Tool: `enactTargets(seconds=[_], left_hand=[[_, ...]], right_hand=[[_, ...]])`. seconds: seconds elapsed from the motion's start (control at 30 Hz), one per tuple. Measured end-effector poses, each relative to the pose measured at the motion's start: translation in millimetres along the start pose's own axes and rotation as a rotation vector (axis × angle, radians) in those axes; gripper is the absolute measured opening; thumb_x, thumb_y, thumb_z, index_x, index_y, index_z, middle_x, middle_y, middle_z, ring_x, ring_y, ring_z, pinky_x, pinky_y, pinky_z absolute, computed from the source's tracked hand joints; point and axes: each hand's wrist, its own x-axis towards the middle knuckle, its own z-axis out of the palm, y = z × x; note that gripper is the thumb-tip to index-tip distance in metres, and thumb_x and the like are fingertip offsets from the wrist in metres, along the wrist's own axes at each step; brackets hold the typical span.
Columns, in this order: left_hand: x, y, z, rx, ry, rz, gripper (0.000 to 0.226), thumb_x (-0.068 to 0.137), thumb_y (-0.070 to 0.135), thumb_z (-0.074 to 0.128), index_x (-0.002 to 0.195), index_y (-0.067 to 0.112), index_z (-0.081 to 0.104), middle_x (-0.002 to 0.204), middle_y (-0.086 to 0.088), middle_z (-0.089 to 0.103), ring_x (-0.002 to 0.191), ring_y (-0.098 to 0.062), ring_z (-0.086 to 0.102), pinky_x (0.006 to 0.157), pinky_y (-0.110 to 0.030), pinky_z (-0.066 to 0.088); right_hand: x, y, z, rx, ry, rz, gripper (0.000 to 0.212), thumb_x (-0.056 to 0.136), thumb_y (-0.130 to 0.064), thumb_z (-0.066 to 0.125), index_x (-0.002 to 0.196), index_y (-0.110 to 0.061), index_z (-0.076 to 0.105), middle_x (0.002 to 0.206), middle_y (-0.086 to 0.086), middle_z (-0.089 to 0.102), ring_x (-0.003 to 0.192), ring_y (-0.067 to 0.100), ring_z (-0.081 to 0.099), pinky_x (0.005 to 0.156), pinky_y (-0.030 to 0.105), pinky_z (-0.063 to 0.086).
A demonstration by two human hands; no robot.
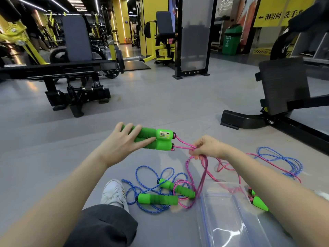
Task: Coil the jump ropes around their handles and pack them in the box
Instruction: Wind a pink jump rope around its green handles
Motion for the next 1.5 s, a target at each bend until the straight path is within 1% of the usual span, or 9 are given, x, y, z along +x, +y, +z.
enactTargets(seconds=[0.13, 0.3, 0.5, 0.8, 0.93, 1.1, 1.2, 1.3, 1.5], left_hand=[[-21, -15, 3, 0.065, -0.053, -0.111, 0.074, 0.07, -0.003, 0.034, 0.139, 0.024, 0.037, 0.109, -0.025, 0.048, 0.077, -0.035, 0.052, 0.066, -0.043, 0.04], [-30, -21, 5, 0.107, -0.016, -0.229, 0.075, 0.069, -0.003, 0.039, 0.138, 0.024, 0.038, 0.11, -0.025, 0.046, 0.077, -0.035, 0.05, 0.068, -0.046, 0.041], [-7, -11, 8, 0.077, 0.016, -0.267, 0.07, 0.071, -0.001, 0.033, 0.135, 0.025, 0.04, 0.108, -0.026, 0.05, 0.075, -0.034, 0.052, 0.065, -0.042, 0.041], [53, 11, 4, 0.02, 0.132, -0.296, 0.069, 0.07, -0.003, 0.051, 0.132, 0.028, 0.054, 0.103, -0.02, 0.048, 0.07, -0.029, 0.05, 0.061, -0.036, 0.039], [61, 16, 4, 0.033, 0.127, -0.213, 0.072, 0.07, -0.007, 0.037, 0.131, 0.026, 0.057, 0.1, -0.022, 0.052, 0.068, -0.03, 0.05, 0.061, -0.037, 0.041], [78, 27, -1, 0.028, 0.168, -0.086, 0.075, 0.072, -0.008, 0.036, 0.138, 0.026, 0.045, 0.103, -0.023, 0.055, 0.073, -0.032, 0.053, 0.064, -0.04, 0.043], [92, 37, -5, 0.019, 0.231, -0.02, 0.072, 0.075, -0.006, 0.04, 0.139, 0.028, 0.042, 0.106, -0.021, 0.056, 0.075, -0.032, 0.053, 0.067, -0.042, 0.044], [106, 52, -9, -0.03, 0.245, 0.035, 0.07, 0.077, -0.001, 0.045, 0.14, 0.031, 0.04, 0.109, -0.02, 0.055, 0.079, -0.032, 0.055, 0.071, -0.042, 0.045], [122, 70, -11, -0.162, 0.294, 0.063, 0.053, 0.09, 0.023, 0.054, 0.138, 0.036, 0.038, 0.115, -0.019, 0.051, 0.083, -0.032, 0.057, 0.07, -0.039, 0.045]], right_hand=[[6, -21, -30, -0.741, 0.401, -0.03, 0.019, 0.086, -0.013, 0.052, 0.092, -0.013, 0.07, 0.095, 0.012, 0.069, 0.092, 0.029, 0.061, 0.068, 0.029, 0.04], [12, -36, -71, -1.022, 0.676, -0.075, 0.026, 0.091, -0.014, 0.049, 0.104, -0.02, 0.07, 0.109, 0.007, 0.059, 0.109, 0.031, 0.044, 0.082, 0.033, 0.03], [1, -23, -127, -0.12, 0.866, 0.187, 0.023, 0.087, 0.0, 0.041, 0.1, -0.003, 0.06, 0.098, 0.02, 0.067, 0.096, 0.037, 0.063, 0.08, 0.038, 0.049], [-53, -33, -204, -0.445, 1.181, -0.18, 0.02, 0.092, -0.017, 0.045, 0.109, -0.012, 0.055, 0.119, 0.021, 0.053, 0.111, 0.037, 0.048, 0.084, 0.042, 0.042], [-77, -8, -212, -0.6, 1.001, 0.096, 0.022, 0.092, -0.021, 0.048, 0.105, -0.01, 0.062, 0.101, 0.018, 0.064, 0.094, 0.037, 0.057, 0.075, 0.039, 0.045], [-99, 30, -159, -0.807, -0.085, 0.648, 0.054, 0.087, -0.037, 0.061, 0.134, -0.016, 0.045, 0.129, 0.007, 0.054, 0.102, 0.019, 0.057, 0.068, 0.023, 0.05], [-92, 51, -123, -0.504, -0.041, 0.404, 0.091, 0.078, -0.039, 0.072, 0.149, -0.022, 0.018, 0.152, 0.004, 0.029, 0.135, 0.018, 0.035, 0.104, 0.024, 0.032], [-81, 40, -92, -0.142, 0.103, 0.024, 0.108, 0.07, -0.029, 0.081, 0.15, -0.025, 0.008, 0.153, -0.001, 0.023, 0.136, 0.012, 0.029, 0.102, 0.015, 0.024], [-57, 37, -46, -0.823, 0.455, -0.409, 0.117, 0.062, -0.046, 0.077, 0.15, -0.028, 0.003, 0.148, 0.013, 0.031, 0.127, 0.032, 0.041, 0.101, 0.04, 0.04]])
